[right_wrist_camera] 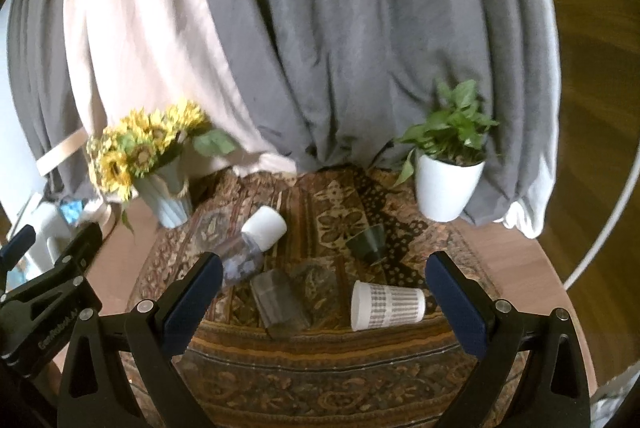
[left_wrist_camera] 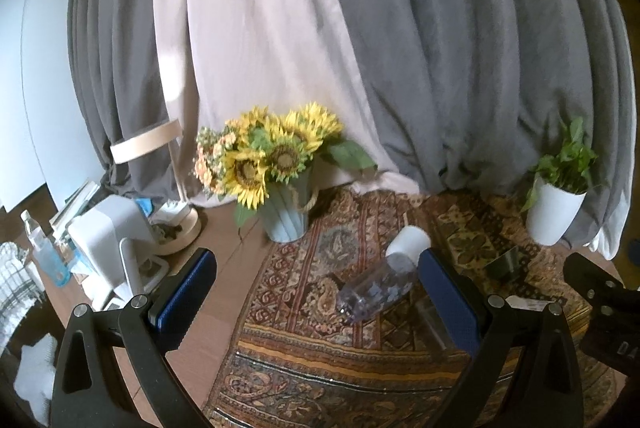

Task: Flip cup upside down
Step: 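Move the right tool down to the clear glass cup and close on it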

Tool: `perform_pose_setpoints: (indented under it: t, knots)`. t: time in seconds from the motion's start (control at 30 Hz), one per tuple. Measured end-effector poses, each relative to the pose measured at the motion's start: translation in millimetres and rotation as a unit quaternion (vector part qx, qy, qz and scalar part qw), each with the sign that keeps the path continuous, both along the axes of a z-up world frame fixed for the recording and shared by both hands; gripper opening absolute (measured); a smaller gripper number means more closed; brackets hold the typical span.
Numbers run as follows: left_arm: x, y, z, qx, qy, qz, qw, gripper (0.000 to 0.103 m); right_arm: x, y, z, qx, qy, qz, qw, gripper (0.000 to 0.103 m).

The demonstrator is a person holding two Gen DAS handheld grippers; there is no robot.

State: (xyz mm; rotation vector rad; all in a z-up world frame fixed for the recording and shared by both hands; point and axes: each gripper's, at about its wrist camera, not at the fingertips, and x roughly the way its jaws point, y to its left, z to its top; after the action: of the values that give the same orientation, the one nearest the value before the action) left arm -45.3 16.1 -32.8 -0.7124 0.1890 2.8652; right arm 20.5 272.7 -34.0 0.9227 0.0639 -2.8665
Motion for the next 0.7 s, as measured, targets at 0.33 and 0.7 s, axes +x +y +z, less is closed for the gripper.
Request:
perform_pose_setpoints:
  t: [0.33, 0.7]
  knots:
    - [-42.7, 10.9, -40.3, -0.035, -0.097, 0.009, 0.9947, 0.103, -73.5, -18.6, -44.6, 0.02, -0.142, 0.065, 0.988, 0.101]
    - [-78.9, 5.4, -95.3, -0.058, -0.192, 0.045, 0.9787, 0.103, -137.0, -60.8, -108.3, 0.06, -0.297, 0.145, 0.942, 0.096]
